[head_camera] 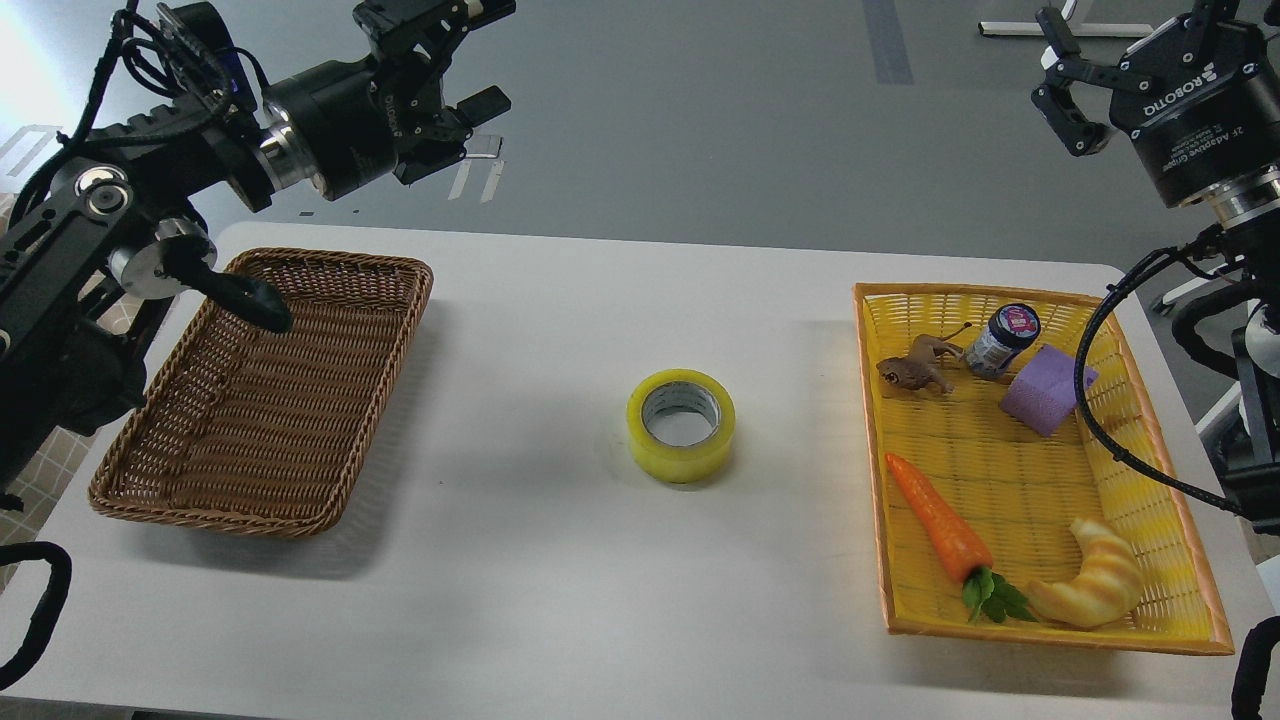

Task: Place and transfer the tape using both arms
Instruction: 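Swing the left gripper out and reach toward the tape roll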

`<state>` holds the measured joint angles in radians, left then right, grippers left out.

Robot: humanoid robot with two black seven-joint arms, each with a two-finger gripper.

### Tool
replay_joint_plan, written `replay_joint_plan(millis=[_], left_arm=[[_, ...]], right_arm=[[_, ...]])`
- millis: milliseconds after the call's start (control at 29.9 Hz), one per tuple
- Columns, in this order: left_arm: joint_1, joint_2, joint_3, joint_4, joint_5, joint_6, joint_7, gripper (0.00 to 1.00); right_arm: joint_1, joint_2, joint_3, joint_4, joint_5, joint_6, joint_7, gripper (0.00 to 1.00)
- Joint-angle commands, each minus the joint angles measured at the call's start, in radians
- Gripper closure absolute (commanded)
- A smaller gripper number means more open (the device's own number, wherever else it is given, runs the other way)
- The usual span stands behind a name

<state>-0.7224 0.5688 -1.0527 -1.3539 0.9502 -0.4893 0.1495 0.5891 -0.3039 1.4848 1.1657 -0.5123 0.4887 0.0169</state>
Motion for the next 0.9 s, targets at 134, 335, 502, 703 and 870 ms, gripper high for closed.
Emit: replay_joint_plan(millis=[134,335,502,703,870], left_arm=[[-0.026,-0.010,0.011,-0.024,0.050,0.001,0.185,0.02],[-0.106,-0.006,0.126,-0.024,0.103,0.001,0.177,0.02],[-0.144,-0.004,0.233,-0.017,0.235,0.001,0.086,0.02],[-0.143,-0.015,0.316,-0.010,0.479,0.001,0.001,0.02],[-0.144,-0.015,0.398,-0.010,0.593,0.001,-0.030,0.02]], right_arm=[[-0.005,0.000,0.000,0.012,0.000,0.000,0.000,0.00],[-0.012,0.002,0.000,0.014,0.000,0.000,0.000,0.00],[-0.025,0.015,0.000,0.025,0.000,0.000,0.000,0.00],[-0.034,0.031,0.002,0.035,0.000,0.000,0.002,0.00],[-0.035,0.048,0.002,0.035,0.000,0.000,0.002,0.00]])
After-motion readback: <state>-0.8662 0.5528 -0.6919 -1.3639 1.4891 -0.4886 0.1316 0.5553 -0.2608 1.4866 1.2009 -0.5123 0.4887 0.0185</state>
